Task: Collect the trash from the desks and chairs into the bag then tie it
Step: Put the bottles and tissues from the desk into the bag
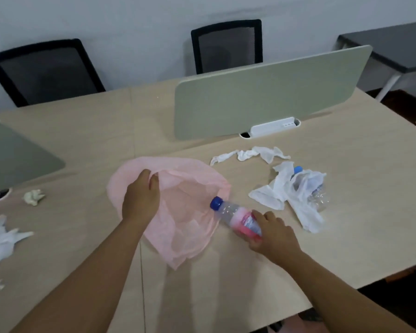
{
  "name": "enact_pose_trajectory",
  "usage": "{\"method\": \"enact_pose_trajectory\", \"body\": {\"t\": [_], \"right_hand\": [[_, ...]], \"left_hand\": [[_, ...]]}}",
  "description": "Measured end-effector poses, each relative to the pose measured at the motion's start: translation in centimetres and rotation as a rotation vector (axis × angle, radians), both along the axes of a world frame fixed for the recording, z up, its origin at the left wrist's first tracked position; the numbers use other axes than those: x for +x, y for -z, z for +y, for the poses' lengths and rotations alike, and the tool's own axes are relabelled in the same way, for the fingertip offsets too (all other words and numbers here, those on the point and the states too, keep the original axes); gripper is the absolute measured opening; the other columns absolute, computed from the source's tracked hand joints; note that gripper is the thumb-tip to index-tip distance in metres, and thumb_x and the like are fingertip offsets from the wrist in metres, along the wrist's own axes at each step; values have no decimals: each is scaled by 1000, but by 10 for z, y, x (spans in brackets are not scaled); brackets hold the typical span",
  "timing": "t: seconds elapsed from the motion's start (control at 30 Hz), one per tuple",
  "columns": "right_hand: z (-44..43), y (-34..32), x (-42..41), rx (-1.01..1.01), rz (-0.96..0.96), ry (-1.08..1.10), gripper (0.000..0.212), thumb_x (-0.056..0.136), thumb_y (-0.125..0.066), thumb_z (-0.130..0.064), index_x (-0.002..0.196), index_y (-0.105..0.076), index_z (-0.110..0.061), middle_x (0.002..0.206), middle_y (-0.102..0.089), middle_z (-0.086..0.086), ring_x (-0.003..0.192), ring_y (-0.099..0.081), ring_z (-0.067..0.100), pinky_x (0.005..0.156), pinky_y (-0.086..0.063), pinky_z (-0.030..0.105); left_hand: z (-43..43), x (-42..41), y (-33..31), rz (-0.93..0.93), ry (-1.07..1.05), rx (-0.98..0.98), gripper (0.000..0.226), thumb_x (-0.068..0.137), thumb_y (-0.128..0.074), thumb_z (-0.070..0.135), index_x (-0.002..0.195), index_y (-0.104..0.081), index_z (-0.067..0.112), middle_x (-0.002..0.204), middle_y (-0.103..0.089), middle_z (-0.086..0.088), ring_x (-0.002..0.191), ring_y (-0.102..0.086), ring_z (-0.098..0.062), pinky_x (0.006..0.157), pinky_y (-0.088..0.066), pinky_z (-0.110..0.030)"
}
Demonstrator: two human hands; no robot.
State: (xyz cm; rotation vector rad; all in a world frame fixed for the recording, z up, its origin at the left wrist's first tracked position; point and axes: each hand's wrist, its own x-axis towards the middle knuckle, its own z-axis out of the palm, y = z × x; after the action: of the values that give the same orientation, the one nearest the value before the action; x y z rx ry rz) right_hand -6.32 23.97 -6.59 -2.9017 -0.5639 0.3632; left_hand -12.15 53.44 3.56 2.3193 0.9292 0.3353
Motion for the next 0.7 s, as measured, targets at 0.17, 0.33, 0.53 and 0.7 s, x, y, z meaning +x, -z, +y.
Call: {"method": "enact_pose_trajectory", "body": {"t": [0.17, 0.33, 0.53, 0.7], "right_hand": [[101, -11, -2, 167, 181, -165, 71, 77, -60, -57, 138, -36, -30, 116, -51, 4, 106, -56, 28, 84, -48, 39], [169, -2, 29, 422, 452, -131, 75, 82, -69, -41, 144, -35, -19, 135, -51, 10, 121, -50, 27, 100, -41, 34], [77, 16, 65, 315, 231, -50, 41, 84, -63, -46, 114, -64, -19, 114, -62, 6, 107, -58, 25, 89, -47, 36], [-39, 36, 104, 1, -215, 132, 85, 52, -75, -64, 128, -59, -28, 122, -58, 12, 104, -57, 38, 75, -49, 45]], "left_hand": [[-7, 1, -4, -20, -44, -99, 31, 106, -38, 29, 89, -50, 6, 78, -55, -8, 77, -51, -32, 64, -36, -38], [-16, 1, -5, 3, -7, -98, 27, 107, -40, 24, 101, -59, 6, 94, -59, -3, 88, -54, -27, 76, -37, -31], [-26, 21, 4, 35, -40, -123, 40, 107, -40, 29, 135, -58, 7, 140, -59, -16, 129, -54, -34, 106, -40, -38], [-51, 46, 19, 48, 23, -129, 33, 107, -42, 26, 115, -63, 3, 121, -66, -19, 113, -59, -37, 86, -37, -35]]}}
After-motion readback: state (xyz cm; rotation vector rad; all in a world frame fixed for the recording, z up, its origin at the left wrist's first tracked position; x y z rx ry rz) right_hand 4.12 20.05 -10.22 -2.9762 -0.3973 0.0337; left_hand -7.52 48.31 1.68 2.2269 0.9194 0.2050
